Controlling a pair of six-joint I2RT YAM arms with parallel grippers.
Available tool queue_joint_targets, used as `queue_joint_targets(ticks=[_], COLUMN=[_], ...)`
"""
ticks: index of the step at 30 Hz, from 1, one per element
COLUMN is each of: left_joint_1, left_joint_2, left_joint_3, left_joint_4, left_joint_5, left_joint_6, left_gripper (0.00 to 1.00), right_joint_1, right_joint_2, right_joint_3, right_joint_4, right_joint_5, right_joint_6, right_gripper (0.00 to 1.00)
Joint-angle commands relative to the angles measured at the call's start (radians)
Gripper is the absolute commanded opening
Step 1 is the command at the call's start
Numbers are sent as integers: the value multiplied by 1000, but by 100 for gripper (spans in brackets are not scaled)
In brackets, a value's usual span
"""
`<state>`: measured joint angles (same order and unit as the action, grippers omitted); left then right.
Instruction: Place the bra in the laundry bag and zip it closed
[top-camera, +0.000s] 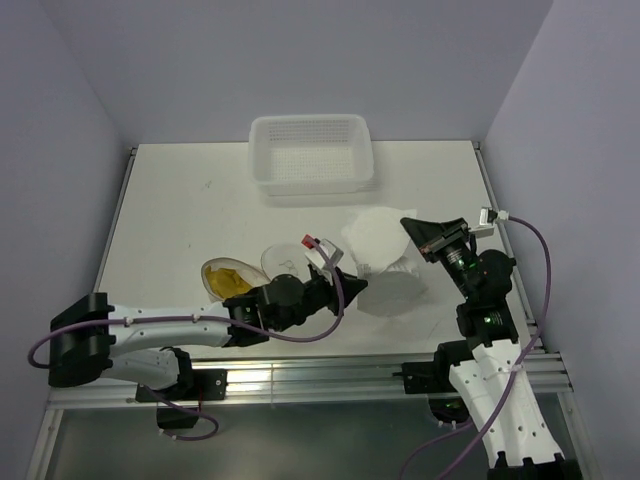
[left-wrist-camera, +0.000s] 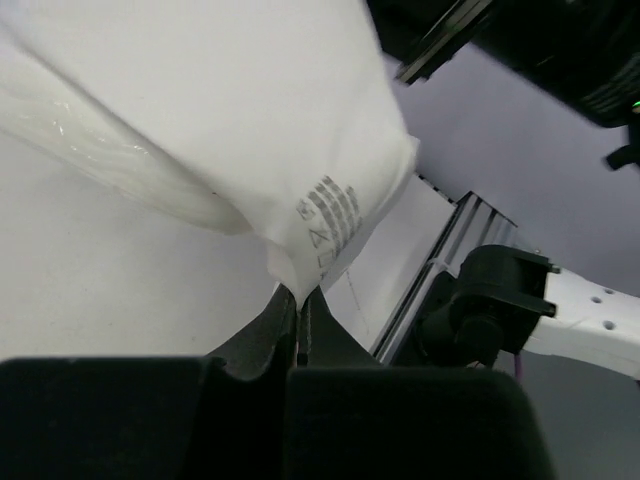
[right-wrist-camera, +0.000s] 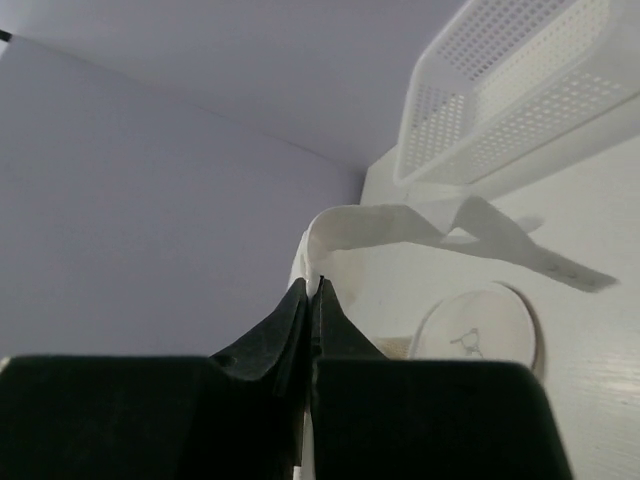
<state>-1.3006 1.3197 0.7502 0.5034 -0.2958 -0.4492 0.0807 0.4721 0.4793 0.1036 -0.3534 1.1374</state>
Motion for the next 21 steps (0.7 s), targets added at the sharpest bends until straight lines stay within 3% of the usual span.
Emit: queue_joint_targets(ticks=[1, 3, 6, 7, 9, 10, 11, 16, 21], left_joint_1=[-6, -6, -6, -6, -6, -6, -6, -9, -11], left_joint_2=[-115, -173, -224, -235, -263, -270, -278, -289, -358], left_joint_3=[18, 18, 49, 72, 92, 115, 130, 242, 259], left_joint_4=[-48, -80, -192, -227, -324, -392, -434, -683, -742], left_joint_5=[40, 61, 105, 115, 135, 138, 141, 152, 135], left_joint_6=[20, 27, 46, 44, 37, 30, 30, 30, 47], left_gripper=[0, 0, 0, 0, 0, 0, 0, 0, 0], right_joint_1=[4, 4, 5, 4, 4, 4, 4, 4, 14], right_joint_2=[28, 28, 36, 36, 36, 34, 31, 69, 186], right_joint_3=[-22, -21, 59, 80, 126, 155, 162, 202, 242], right_joint_4=[7, -11, -154, -212, -235, -249, -237, 12, 215], right_joint_5=[-24, -39, -23, -16, -6, 2, -1, -275, -743], right_joint_6=[-76, -143, -306, -344, -422, -448, -493, -554, -533], right_gripper=[0, 2, 16, 30, 48, 68, 73, 80, 86])
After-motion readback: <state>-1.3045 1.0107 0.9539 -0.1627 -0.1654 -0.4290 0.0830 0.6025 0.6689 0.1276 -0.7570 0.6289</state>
